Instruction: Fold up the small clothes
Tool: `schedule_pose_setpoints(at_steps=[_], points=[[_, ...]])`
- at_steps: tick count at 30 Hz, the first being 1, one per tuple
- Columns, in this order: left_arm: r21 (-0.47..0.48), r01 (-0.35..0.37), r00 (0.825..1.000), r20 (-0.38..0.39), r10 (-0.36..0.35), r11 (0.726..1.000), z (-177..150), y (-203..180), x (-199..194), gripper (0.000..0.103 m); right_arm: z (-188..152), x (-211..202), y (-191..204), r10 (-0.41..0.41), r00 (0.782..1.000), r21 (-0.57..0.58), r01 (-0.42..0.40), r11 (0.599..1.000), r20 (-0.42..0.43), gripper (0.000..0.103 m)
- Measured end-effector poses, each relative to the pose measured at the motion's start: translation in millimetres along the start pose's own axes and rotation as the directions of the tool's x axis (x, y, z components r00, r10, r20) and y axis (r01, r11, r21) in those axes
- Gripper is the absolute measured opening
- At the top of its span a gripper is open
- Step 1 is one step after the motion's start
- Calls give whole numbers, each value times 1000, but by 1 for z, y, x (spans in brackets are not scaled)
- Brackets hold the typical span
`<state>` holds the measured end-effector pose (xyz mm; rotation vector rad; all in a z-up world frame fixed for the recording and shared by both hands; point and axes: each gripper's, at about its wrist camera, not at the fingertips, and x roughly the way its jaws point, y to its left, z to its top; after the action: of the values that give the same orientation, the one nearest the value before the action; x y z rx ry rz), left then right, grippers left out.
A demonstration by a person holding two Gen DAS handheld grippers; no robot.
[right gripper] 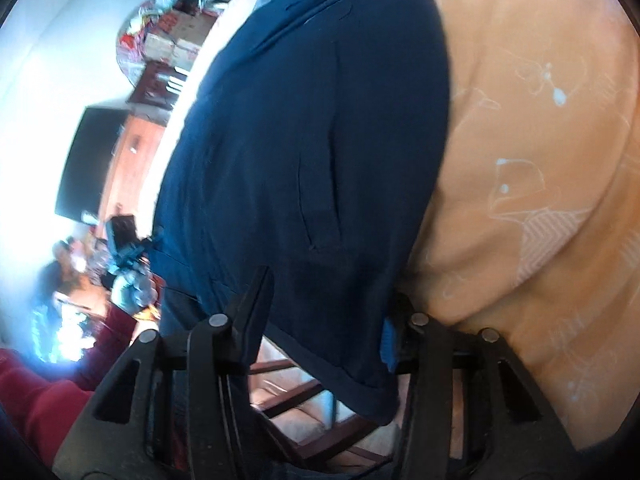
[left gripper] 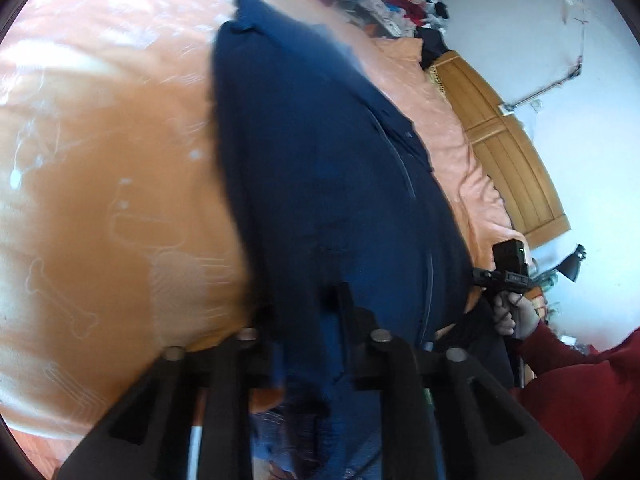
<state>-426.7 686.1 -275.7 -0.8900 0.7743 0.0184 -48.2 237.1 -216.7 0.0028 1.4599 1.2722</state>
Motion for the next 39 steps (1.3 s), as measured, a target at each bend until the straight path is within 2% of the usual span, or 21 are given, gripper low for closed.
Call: schedule_pose_setpoints(at_steps=[2,3,6,9,12,14,16,20,22,24,25,28,29,30,31,33,34,35,37,38,39], points=[[24,-4,1000,15,4,1000,-1,-10,-4,11,-1,-7,8,-31,999,-27,32,999,27,9],[26,2,1000,28,-3,1000,-1,-14,-7,10,-1,-13,8,-10,999,-19,11,1000,48,7],[-11,77,993,91,-76,997,0,-16,-15,10,1,-31,17,67,990,-8,-66,998,121,5],[-28,200,966,175,-192,979,6,-24,-26,10,8,-44,32,158,968,-8,-159,987,195,4],[14,259,938,234,-255,966,22,-46,-37,10,19,-59,49,236,937,-26,-238,971,258,4],[44,287,917,276,-288,957,35,-58,-44,10,28,-70,58,259,921,-41,-258,965,291,4],[59,324,887,328,-324,944,50,-64,-52,10,38,-83,63,279,901,-54,-277,959,333,4],[59,397,819,428,-383,916,90,-65,-59,10,66,-98,68,325,855,-56,-332,942,403,4],[59,412,799,457,-391,909,114,-63,-58,10,92,-101,67,344,835,-52,-357,933,430,4],[57,410,790,477,-386,910,146,-61,-52,10,115,-103,64,357,823,-54,-373,926,442,4],[58,403,791,480,-379,913,160,-61,-48,10,135,-102,62,361,819,-50,-379,924,446,4],[56,356,815,470,-339,933,220,-57,-25,11,184,-90,52,323,835,-12,-356,935,446,5],[43,348,821,469,-327,936,232,-53,-20,12,205,-81,40,330,836,18,-376,926,438,6],[12,317,840,460,-287,948,250,-45,-9,13,222,-74,31,324,841,45,-380,924,434,7],[-16,282,862,443,-246,959,265,-37,4,17,242,-61,16,287,857,85,-354,931,428,8],[-79,155,907,406,-111,985,298,-14,39,21,267,-44,-15,247,882,135,-324,936,401,13],[-102,74,928,372,-31,992,311,-2,58,24,281,-29,-30,202,904,170,-282,944,376,14],[-166,-8,947,317,61,986,324,20,83,24,289,-17,-43,144,923,208,-229,951,357,19],[-237,-99,965,212,151,966,332,47,116,24,300,3,-62,60,943,257,-150,955,326,32],[-223,-148,965,181,190,964,334,51,129,24,301,7,-65,58,943,259,-149,954,327,36],[-201,-159,964,181,196,966,333,49,133,24,301,11,-66,63,943,251,-151,956,327,38]])
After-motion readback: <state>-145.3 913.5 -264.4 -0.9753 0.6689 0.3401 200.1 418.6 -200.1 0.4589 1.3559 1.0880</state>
